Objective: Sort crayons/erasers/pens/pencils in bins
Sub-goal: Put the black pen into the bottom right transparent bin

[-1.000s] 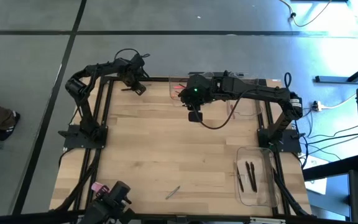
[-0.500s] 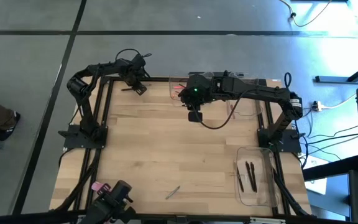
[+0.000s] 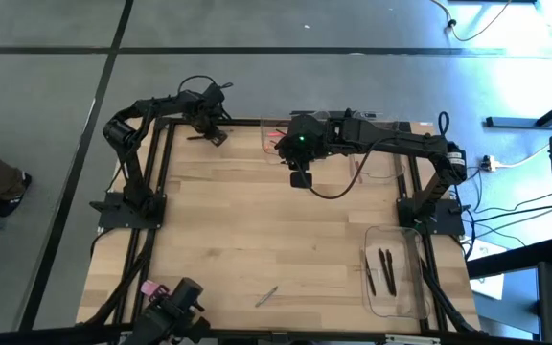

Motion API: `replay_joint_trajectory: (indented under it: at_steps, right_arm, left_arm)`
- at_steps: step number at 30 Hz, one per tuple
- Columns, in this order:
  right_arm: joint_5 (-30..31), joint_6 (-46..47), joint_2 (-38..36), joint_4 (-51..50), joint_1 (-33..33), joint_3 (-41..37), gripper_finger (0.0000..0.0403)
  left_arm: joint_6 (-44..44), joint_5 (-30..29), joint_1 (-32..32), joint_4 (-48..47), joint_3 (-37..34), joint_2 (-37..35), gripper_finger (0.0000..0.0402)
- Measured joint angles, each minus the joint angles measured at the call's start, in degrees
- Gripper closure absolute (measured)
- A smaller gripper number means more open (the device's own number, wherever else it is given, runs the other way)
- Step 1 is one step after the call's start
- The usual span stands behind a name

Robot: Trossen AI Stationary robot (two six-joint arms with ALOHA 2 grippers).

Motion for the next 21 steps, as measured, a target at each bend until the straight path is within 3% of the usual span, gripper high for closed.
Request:
replay_joint_trajectory:
  at_steps: [21]
  right_arm:
    - [0.02, -2.84, 0.00, 0.32, 0.00, 0.00, 0.0292]
  left_arm:
    - [-2.41, 2.02, 0.01, -1.71, 0.00, 0.37, 0.0309]
